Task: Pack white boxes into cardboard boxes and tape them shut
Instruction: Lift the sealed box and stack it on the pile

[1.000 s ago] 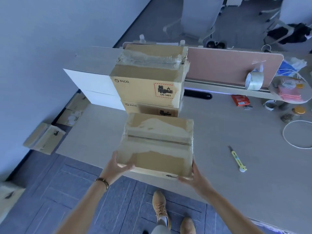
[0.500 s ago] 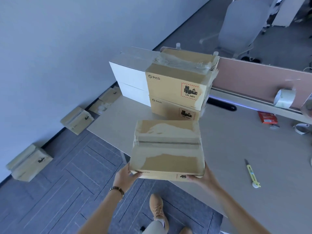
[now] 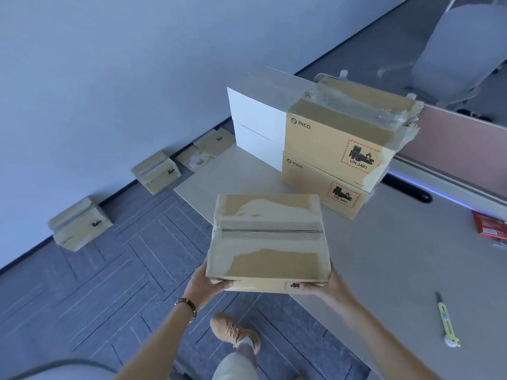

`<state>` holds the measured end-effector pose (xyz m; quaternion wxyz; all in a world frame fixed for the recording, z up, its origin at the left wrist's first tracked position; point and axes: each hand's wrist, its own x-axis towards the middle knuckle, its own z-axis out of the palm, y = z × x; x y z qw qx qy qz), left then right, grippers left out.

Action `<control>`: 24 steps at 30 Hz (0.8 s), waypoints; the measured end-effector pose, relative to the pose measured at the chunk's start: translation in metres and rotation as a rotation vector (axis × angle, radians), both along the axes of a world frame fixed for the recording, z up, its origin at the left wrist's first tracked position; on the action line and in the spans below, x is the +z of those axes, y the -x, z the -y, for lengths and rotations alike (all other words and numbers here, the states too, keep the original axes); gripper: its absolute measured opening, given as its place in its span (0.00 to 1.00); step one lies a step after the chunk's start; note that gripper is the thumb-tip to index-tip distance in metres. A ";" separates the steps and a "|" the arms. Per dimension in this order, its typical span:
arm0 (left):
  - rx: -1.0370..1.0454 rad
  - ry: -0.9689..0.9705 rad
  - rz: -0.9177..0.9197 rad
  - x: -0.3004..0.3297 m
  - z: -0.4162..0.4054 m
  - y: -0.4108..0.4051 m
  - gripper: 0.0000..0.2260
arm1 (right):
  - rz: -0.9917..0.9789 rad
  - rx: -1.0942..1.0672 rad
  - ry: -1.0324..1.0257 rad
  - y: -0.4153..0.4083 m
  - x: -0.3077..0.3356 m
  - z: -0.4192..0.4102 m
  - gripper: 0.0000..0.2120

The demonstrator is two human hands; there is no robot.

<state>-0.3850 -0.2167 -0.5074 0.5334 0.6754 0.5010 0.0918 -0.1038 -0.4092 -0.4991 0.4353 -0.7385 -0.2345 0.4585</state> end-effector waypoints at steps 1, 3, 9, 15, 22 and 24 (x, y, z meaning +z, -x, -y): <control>-0.005 0.008 0.000 -0.001 -0.006 0.002 0.31 | 0.003 0.016 0.005 -0.002 0.000 -0.007 0.37; -0.017 0.033 0.010 -0.001 -0.017 0.005 0.33 | 0.006 0.052 0.019 -0.004 0.001 -0.021 0.36; 0.057 0.092 0.029 -0.017 -0.060 0.017 0.41 | -0.005 0.099 0.039 -0.006 -0.001 -0.081 0.37; 0.151 0.196 0.077 -0.008 -0.111 0.032 0.49 | -0.031 0.141 0.020 0.002 -0.003 -0.155 0.34; 0.282 0.301 0.169 -0.006 -0.180 0.053 0.37 | -0.099 0.204 0.002 0.017 -0.007 -0.253 0.35; 0.316 0.328 0.200 -0.005 -0.201 0.059 0.32 | -0.113 0.227 0.003 0.024 -0.008 -0.284 0.35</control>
